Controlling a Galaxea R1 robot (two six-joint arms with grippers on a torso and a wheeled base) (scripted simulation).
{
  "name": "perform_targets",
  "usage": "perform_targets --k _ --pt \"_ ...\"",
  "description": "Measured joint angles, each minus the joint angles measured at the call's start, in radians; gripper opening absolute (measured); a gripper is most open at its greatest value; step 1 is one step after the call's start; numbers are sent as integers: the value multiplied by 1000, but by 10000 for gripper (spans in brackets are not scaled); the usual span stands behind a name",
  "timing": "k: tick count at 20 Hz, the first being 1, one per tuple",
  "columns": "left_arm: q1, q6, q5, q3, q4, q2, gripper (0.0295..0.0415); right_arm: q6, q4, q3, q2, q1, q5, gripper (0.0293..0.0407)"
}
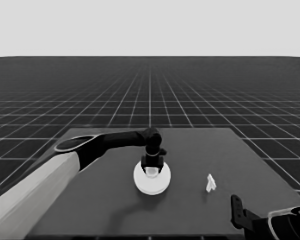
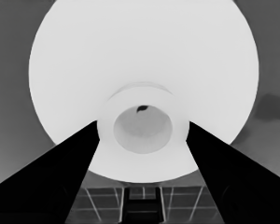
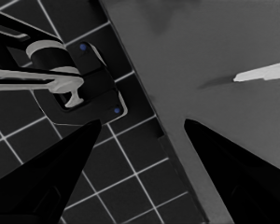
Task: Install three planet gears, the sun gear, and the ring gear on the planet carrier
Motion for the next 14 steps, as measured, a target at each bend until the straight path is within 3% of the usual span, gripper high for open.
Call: perform_targets --k 14 --pt "0 122 0 0 0 -1 348 0 0 0 0 0 0 385"
